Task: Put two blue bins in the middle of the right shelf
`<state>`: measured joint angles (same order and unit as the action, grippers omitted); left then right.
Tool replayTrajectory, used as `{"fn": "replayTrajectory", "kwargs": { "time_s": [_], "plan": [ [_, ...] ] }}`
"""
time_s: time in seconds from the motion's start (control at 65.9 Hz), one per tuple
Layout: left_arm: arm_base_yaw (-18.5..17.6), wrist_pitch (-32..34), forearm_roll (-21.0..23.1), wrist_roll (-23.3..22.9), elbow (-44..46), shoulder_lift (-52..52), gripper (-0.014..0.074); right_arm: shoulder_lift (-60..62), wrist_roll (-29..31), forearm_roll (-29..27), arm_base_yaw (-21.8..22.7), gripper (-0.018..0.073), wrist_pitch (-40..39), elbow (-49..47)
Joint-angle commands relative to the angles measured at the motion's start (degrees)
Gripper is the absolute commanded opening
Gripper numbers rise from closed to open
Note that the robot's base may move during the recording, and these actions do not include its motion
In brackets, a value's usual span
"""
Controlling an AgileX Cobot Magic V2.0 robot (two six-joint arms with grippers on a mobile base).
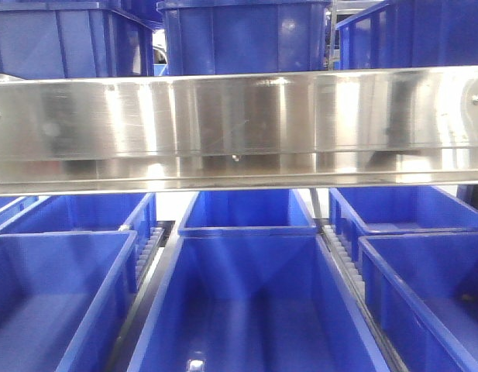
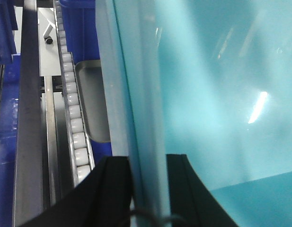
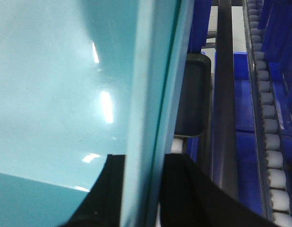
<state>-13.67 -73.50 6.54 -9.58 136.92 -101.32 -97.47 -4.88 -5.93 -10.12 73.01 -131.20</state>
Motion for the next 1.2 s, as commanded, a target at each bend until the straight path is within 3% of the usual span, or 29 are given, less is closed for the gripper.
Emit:
{"fn": "replayTrajectory", "kwargs": {
  "time_s": [0.0,1.183],
  "plan": [
    [-0.25,4.50,4.68,0.63,0.92,0.99,-0.0111,1.07,2.03,-3.29,-0.25,-0.0166,-5.83,-0.96],
    [-0.25,8.02,4.53,0.63,0.92,-0.78,-0.0111,-1.23,2.03,-3.29,-0.25,-0.0166,-9.03,-0.96]
  ]
}}
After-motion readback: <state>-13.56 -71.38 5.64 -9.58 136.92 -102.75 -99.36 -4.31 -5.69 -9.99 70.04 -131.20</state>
